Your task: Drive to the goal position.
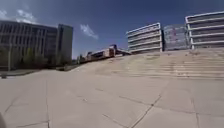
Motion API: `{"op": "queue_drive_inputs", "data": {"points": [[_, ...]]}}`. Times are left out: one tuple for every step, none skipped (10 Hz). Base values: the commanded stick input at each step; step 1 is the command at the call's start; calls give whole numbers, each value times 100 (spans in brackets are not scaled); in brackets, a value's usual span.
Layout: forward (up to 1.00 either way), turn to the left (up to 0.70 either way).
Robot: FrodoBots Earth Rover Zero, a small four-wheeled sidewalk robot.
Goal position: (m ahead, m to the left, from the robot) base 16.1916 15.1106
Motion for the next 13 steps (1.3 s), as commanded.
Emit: {"op": "queue_drive_inputs", "data": {"points": [[70, -1], [70, -1], [70, -1], [70, -1], [70, -1], [70, -1], [70, -1], [70, -1], [70, -1], [70, -1], [70, -1], [70, -1], [70, -1]]}}
